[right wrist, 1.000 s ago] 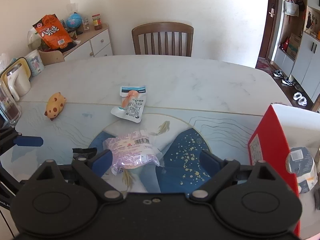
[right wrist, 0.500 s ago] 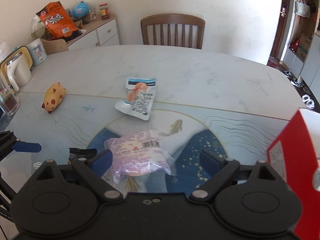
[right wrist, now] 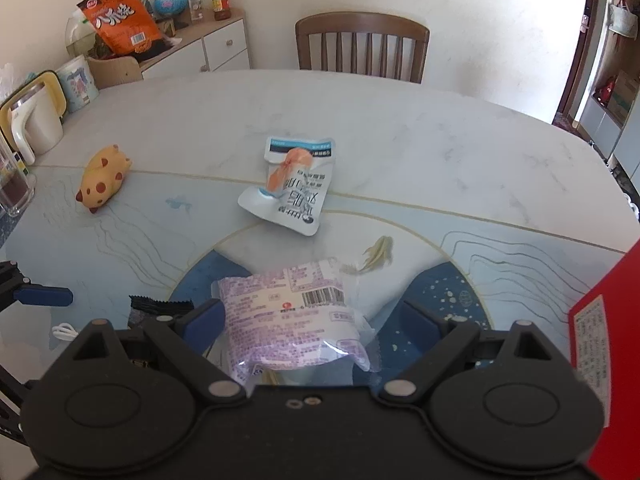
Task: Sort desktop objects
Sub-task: 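Grasp the white USB cable with the left tool while the right tool grasps the translucent bread bag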
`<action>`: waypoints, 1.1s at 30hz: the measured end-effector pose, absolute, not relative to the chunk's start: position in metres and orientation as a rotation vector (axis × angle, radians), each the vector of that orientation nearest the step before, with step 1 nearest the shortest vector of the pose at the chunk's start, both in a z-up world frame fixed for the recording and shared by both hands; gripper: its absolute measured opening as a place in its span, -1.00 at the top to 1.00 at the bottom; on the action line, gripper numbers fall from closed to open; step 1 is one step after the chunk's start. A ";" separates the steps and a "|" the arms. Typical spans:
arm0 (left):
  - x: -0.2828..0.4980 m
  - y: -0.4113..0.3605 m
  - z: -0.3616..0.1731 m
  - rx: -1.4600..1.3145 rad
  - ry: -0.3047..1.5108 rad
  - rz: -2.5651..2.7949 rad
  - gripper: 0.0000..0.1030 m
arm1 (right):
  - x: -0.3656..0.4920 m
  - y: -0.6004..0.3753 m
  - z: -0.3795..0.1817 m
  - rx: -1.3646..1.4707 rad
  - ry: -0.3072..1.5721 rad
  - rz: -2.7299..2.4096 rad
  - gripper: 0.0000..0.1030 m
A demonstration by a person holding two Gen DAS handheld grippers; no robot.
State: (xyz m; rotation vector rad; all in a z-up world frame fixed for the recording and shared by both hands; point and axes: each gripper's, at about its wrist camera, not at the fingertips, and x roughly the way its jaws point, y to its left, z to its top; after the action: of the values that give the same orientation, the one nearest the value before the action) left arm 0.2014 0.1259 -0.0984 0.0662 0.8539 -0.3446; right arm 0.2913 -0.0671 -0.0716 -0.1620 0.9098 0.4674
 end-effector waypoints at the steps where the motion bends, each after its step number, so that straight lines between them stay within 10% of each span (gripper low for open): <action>1: 0.201 0.125 -0.099 0.069 0.850 -0.345 -0.73 | 0.292 -0.066 -0.073 -0.165 0.915 0.472 -0.83; 25: 0.206 0.111 -0.097 0.172 0.809 -0.390 0.47 | 0.298 -0.060 -0.088 -0.155 0.974 0.491 -0.64; 33: 0.207 0.110 -0.097 0.167 0.806 -0.379 0.52 | 0.294 -0.059 -0.085 -0.149 0.968 0.493 -0.33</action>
State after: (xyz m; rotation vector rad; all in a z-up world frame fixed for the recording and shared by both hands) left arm 0.2068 0.1102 -0.0972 0.1668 0.8062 -0.3785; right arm 0.2943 -0.0589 -0.0849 -0.1489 0.9685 0.4933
